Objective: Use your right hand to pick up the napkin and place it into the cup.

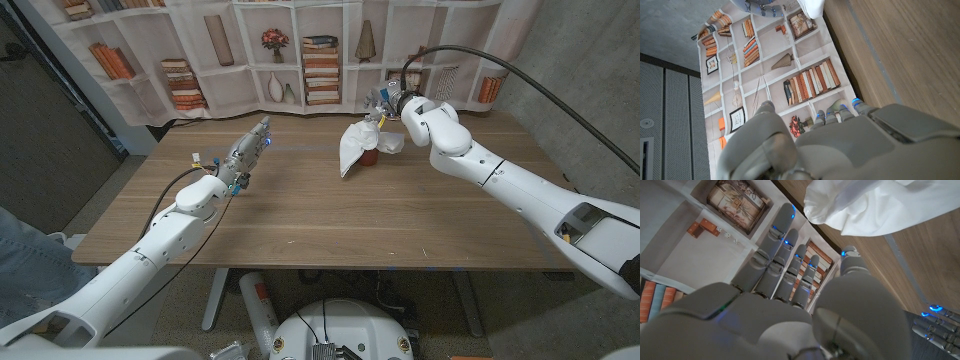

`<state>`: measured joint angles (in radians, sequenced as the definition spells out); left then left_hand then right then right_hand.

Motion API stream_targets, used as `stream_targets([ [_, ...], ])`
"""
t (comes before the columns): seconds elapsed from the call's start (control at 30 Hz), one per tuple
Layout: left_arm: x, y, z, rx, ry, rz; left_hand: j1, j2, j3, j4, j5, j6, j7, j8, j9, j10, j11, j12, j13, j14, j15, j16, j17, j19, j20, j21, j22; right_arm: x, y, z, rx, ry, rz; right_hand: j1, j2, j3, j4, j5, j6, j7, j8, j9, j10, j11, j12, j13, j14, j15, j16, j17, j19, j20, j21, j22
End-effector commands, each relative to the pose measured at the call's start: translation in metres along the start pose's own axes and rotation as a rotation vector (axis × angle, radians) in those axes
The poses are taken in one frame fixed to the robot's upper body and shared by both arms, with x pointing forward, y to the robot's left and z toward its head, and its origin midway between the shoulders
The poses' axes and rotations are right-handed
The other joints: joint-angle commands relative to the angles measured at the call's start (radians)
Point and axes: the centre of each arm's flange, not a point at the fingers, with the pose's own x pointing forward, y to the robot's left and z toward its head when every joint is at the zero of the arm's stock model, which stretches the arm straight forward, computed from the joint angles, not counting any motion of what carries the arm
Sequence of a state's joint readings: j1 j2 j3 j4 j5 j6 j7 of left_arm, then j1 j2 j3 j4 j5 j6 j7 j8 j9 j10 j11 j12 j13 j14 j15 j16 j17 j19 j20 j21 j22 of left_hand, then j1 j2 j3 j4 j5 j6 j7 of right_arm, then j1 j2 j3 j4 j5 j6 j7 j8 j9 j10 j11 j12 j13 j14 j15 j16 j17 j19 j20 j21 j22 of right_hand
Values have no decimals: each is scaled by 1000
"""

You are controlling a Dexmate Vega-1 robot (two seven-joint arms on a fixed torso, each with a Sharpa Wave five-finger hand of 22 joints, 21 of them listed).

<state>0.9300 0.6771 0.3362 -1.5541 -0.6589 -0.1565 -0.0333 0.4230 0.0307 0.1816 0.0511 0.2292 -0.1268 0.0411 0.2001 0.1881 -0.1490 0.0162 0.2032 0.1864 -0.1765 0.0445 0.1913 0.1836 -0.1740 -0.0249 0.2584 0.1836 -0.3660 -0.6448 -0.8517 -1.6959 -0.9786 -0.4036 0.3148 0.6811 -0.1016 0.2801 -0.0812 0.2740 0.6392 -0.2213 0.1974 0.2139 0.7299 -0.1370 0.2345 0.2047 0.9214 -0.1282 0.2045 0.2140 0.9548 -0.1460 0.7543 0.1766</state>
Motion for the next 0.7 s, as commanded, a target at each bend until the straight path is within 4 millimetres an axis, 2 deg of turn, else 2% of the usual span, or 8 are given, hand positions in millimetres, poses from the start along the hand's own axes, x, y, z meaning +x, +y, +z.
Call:
stream_targets([
  [0.03, 0, 3, 0, -1, -4, -2, 8, 3, -6, 2, -2, 6, 0, 0, 4, -9, 2, 1, 3, -28, 7, -3, 5, -62, 10, -3, 6, -4, -8, 2, 70, -12, -27, -11, 34, 10, 15, 4, 14, -1, 9, 1, 31, -19, 19, 0, 13, -73, 3, 0, -95, -4, -49, 1],
  [0.1, 0, 3, 1, 1, -4, -3, 8, 3, -6, 2, -2, 6, -1, 0, 4, -8, 1, 1, 3, -27, 8, -2, 5, -61, 13, -3, 6, -5, -9, 1, 100, -21, -32, -14, 41, 11, 18, 3, 21, -1, 11, 1, 30, -18, 18, -1, 12, -71, 1, -2, -134, 8, -68, 2],
  [0.23, -1, 4, 1, 2, -4, -3, 8, 4, -7, 2, -2, 6, -2, 0, 4, -8, 1, 1, 3, -27, 11, -2, 5, -60, 15, -3, 6, -7, -9, -1, 167, -41, -47, -16, 50, 14, 18, 1, 31, -1, 13, -1, 30, -12, 18, -1, -50, -54, -20, -5, -172, 27, -90, 4],
  [0.37, -2, 5, 2, 5, -4, -5, 8, 4, -7, 3, -2, 6, -3, 0, 4, -8, 1, 2, 3, -25, 11, -1, 5, -60, 15, -4, 6, -9, -10, -4, 233, -56, -65, -16, 58, 16, 18, -1, 33, -1, 11, -2, 17, -10, 11, -1, -93, -47, -23, -7, -237, 42, -123, 5],
  [0.43, -2, 5, 2, 5, -5, -5, 8, 4, -7, 3, -2, 7, -3, 0, 4, -8, 0, 2, 3, -25, 11, -1, 5, -59, 15, -4, 6, -9, -10, -5, 252, -62, -66, -17, 63, 17, 17, -2, 28, -1, 8, -3, 5, -9, 6, -1, -113, -40, -21, -8, -293, 48, -150, 6],
  [0.53, -2, 5, 1, 5, -3, -6, 8, 4, -7, 3, -2, 7, -3, 0, 4, -8, 2, 2, 3, -26, 11, -1, 5, -59, 14, -4, 6, -10, -9, -6, 276, -66, -73, -16, 71, 19, 13, -5, 12, 9, 1, -4, -27, 9, -6, -1, -222, -11, -31, -13, -385, 66, -201, 7],
  [0.63, -2, 6, 0, 4, -1, -7, 8, 5, -8, 2, -2, 8, -2, 1, 4, -7, 2, 2, 3, -25, 10, -1, 5, -58, 15, -4, 6, -10, -8, -6, 301, -75, -74, -16, 77, 21, 12, -5, 2, 11, -1, -4, -43, 17, -11, -1, -245, -5, -30, -13, -409, 73, -215, 7],
  [0.7, -2, 6, 0, 4, 0, -8, 9, 5, -8, 2, -2, 8, -2, 1, 4, -7, 1, 2, 3, -25, 11, -1, 5, -58, 15, -4, 6, -10, -7, -7, 320, -79, -77, -14, 82, 22, 10, -7, -8, 18, -2, -4, -65, 21, -17, 0, -295, 3, -31, -14, -433, 81, -232, 6],
])
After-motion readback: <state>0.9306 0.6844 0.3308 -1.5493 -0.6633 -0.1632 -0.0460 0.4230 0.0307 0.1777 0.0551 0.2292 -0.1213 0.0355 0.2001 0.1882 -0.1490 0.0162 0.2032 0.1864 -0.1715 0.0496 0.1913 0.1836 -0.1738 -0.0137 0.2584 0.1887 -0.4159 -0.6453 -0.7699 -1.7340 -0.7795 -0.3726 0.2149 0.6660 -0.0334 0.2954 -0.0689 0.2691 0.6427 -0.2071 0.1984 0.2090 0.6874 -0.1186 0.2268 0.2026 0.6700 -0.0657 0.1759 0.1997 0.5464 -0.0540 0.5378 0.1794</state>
